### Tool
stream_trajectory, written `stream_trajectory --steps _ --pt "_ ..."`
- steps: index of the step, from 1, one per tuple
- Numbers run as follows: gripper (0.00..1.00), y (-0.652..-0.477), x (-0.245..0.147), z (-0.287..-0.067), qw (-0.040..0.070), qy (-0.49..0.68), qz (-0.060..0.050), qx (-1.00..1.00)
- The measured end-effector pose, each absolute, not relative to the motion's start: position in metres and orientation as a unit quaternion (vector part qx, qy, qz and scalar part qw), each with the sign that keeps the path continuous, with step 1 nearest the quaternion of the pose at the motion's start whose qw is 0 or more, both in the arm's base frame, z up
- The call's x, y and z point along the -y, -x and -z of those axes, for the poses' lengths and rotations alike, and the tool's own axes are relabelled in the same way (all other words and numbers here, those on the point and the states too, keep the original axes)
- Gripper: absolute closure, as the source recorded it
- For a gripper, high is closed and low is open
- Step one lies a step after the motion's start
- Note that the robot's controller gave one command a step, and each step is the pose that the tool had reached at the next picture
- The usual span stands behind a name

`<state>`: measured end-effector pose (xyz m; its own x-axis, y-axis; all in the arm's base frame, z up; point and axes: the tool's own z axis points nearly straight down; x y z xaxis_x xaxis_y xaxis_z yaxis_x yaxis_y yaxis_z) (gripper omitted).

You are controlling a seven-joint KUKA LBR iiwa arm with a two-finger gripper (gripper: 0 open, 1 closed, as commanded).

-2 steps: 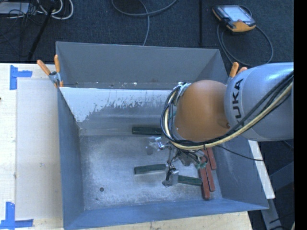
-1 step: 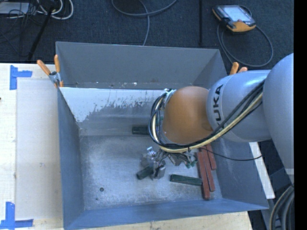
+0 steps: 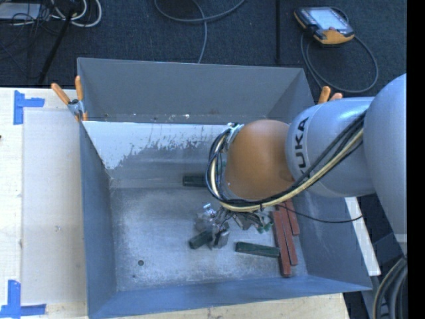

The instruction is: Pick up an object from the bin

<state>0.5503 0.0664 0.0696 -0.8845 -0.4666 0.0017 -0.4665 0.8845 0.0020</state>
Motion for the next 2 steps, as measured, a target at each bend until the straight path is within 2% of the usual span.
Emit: stream_trajectory --steps 1,2 --pt "1.0 -0.55 -0.066 -0.072 0.002 -0.24 0.001 0.971" --pt "1.0 -0.515 -0.06 -0.086 0.001 -0.307 0.001 0.952"
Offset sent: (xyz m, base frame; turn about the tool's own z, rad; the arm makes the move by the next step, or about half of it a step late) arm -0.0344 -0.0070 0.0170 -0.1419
